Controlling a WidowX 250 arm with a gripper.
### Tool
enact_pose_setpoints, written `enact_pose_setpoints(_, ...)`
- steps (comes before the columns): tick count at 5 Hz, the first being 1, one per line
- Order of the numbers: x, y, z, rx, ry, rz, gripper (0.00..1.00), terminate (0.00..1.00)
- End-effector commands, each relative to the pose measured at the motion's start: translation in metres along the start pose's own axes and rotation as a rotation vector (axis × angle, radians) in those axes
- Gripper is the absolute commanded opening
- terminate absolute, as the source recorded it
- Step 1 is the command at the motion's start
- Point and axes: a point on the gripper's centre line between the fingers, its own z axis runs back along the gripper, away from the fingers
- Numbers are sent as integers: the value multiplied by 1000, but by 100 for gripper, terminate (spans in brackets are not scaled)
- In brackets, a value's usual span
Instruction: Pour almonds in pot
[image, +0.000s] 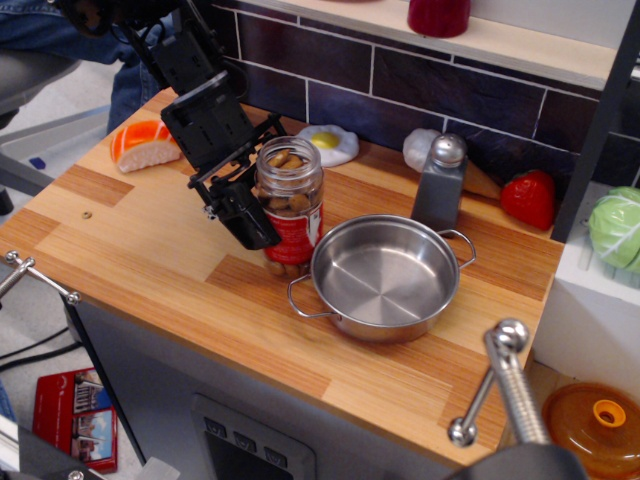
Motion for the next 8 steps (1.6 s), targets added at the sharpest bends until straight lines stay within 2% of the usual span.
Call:
enact_pose_setpoints(1, -21, 0, 41, -126, -241, -106, 0, 0)
enact_pose_setpoints(2, -41, -1, 53, -214, -391, -198, 0, 0)
enact_pose_setpoints(3, -54, -10, 54, -238, -542, -241, 0, 0)
enact_pose_setpoints(4, -62, -17, 50, -298, -789, -298, 0, 0)
enact_pose_setpoints(5, -66, -24, 49, -351, -900, -310, 0, 0)
enact_pose_setpoints(7, -73, -21, 39, -475, -1121, -438, 0, 0)
enact_pose_setpoints(8, -75, -19, 36, -495, -1211, -497, 0, 0)
